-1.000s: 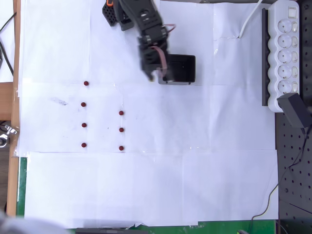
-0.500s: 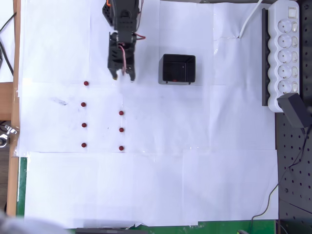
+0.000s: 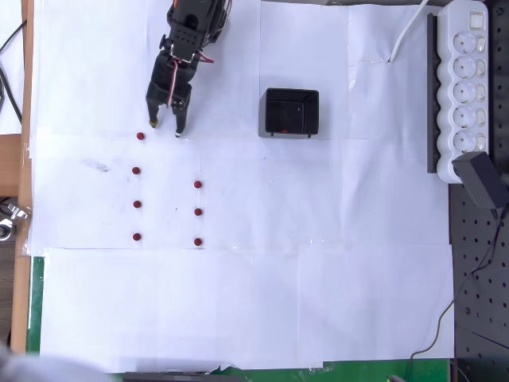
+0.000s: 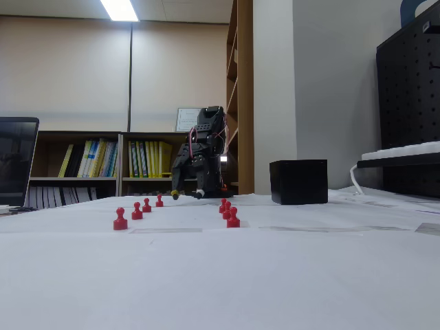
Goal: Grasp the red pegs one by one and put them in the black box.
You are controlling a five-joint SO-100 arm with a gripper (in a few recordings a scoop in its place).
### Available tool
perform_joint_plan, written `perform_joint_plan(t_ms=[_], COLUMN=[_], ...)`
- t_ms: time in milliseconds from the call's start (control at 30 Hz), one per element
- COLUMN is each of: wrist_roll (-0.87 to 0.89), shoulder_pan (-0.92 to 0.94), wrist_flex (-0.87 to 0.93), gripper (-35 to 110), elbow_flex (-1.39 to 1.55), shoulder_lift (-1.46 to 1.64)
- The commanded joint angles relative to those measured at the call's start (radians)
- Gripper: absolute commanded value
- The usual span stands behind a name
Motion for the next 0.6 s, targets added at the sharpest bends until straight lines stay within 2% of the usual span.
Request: perform_joint_plan(t_ms=[0,167,567], wrist_roll=[0.025,0.044,0.103], shoulder_pan=[0.049,0.069,0.075], wrist_flex=[-0.098,-0.229,-0.364], gripper=[22,22,22], elbow_flex=[0.003,0.0,0.04], shoulder_lift=[0.066,0.153,0.301])
